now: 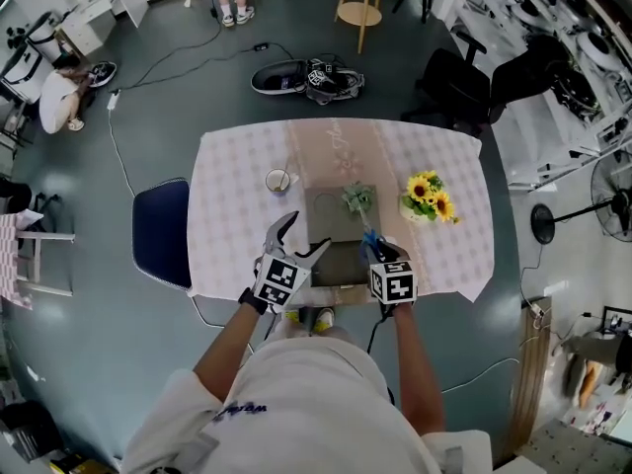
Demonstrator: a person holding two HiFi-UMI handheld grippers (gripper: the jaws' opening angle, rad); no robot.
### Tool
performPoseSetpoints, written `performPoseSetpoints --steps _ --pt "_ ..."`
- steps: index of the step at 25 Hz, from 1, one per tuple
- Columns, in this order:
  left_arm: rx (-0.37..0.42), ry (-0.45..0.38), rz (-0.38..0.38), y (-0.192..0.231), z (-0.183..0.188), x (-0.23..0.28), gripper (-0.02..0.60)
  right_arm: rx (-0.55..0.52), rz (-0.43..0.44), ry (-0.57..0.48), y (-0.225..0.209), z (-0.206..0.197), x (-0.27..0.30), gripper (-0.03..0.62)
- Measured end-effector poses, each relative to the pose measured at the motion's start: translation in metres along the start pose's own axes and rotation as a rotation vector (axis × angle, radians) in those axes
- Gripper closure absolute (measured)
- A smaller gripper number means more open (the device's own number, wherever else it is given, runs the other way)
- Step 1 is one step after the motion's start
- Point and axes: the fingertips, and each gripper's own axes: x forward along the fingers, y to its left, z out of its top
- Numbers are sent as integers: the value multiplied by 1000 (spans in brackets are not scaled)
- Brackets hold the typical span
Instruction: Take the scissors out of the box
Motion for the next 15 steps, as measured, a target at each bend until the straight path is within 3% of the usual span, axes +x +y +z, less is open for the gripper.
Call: performPoseSetpoints --steps 15 --pt "5 -43 -13 13 22 8 212 0 -11 -100 8 41 -5 507"
